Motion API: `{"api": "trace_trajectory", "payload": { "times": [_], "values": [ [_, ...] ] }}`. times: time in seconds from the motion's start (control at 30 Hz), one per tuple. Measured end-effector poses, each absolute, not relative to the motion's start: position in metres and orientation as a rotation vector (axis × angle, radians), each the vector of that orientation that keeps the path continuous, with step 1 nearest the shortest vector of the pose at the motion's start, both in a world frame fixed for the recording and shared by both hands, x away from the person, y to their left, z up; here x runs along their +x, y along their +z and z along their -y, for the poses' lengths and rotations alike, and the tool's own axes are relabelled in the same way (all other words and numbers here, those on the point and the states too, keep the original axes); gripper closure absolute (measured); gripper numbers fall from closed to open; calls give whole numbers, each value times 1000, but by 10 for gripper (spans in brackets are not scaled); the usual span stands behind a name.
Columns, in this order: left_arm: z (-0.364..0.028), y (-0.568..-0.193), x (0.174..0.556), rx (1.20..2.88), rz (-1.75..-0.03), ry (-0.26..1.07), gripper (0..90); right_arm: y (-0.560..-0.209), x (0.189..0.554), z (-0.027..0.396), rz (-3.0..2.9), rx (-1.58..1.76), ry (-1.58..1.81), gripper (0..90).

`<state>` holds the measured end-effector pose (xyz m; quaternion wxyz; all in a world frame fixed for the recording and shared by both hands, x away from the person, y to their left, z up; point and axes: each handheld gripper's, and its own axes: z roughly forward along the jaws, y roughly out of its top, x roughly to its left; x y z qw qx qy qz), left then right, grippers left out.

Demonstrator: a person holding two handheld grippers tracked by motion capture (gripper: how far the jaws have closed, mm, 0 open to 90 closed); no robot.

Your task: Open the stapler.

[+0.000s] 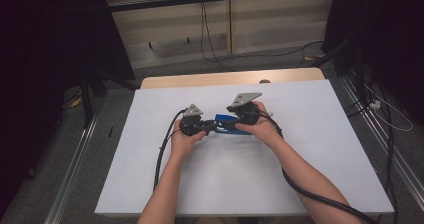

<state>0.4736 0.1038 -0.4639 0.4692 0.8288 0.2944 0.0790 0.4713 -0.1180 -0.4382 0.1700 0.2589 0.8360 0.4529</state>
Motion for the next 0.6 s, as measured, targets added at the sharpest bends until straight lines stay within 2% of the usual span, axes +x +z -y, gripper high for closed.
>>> {"api": "trace_trajectory", "payload": {
  "times": [0.17, 0.23, 0.6],
  "values": [
    [-104, -463, 472, 2050, -713, 196, 734, -439, 480, 109, -2422, 725, 1293, 529],
    [-104, -463, 472, 2062, -716, 203, 733, -439, 482, 107, -2441, 728, 1307, 594],
    [-110, -460, 472, 2080, -730, 210, 646, -441, 488, 102, -2501, 706, 1255, 590]
  ]
}}
